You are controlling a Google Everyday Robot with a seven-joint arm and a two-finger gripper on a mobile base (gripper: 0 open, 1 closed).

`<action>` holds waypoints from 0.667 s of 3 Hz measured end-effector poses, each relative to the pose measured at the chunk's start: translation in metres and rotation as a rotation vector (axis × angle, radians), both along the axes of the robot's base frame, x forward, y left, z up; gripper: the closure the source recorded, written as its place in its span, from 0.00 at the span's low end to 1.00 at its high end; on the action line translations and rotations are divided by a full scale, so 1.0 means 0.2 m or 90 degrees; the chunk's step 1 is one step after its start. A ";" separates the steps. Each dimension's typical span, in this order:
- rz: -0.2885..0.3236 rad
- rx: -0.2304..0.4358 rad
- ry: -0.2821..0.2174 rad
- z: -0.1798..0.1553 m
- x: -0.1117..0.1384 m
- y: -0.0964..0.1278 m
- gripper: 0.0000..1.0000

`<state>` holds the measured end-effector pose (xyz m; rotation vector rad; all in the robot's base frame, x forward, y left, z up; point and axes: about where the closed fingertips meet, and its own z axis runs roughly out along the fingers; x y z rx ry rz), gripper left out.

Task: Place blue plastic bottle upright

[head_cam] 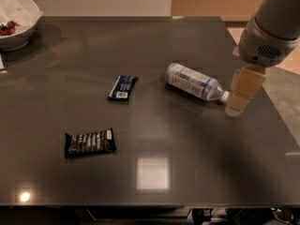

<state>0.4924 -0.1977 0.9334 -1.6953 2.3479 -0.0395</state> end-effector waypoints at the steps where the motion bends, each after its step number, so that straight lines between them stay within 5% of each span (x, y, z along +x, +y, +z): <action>1: -0.049 -0.003 0.015 -0.08 0.12 0.00 0.00; 2: -0.096 0.003 0.026 -0.15 0.22 0.00 0.00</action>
Offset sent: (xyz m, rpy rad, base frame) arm 0.0695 0.0017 -0.0475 0.0164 0.0817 -0.2505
